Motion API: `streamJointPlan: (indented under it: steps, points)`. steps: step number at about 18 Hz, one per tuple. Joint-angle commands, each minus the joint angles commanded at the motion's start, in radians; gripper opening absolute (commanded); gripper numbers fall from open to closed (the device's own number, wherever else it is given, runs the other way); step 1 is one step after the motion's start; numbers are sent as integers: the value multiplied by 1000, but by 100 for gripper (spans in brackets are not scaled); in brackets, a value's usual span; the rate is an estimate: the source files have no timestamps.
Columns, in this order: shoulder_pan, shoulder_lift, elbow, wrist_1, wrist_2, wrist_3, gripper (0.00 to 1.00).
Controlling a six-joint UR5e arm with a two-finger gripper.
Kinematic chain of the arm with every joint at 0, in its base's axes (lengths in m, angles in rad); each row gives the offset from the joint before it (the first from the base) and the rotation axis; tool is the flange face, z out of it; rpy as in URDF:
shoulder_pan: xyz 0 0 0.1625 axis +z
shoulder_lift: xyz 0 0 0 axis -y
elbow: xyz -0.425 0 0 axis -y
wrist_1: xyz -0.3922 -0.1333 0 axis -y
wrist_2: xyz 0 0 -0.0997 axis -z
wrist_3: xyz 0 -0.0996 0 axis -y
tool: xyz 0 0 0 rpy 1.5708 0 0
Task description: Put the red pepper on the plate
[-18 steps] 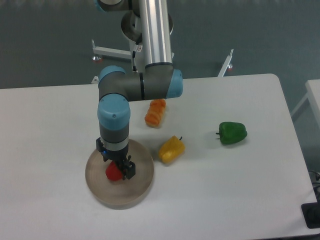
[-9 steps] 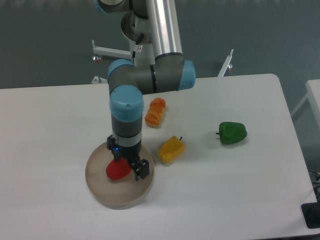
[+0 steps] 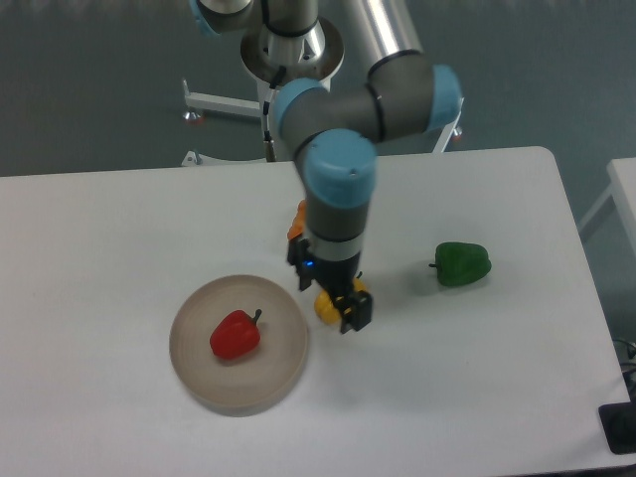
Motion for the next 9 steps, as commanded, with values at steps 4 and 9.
streamJointPlan:
  steps: [4, 9]
  points:
    - [64, 12, 3, -60, 2, 152, 100]
    - [121, 12, 5, -89, 90, 267, 100]
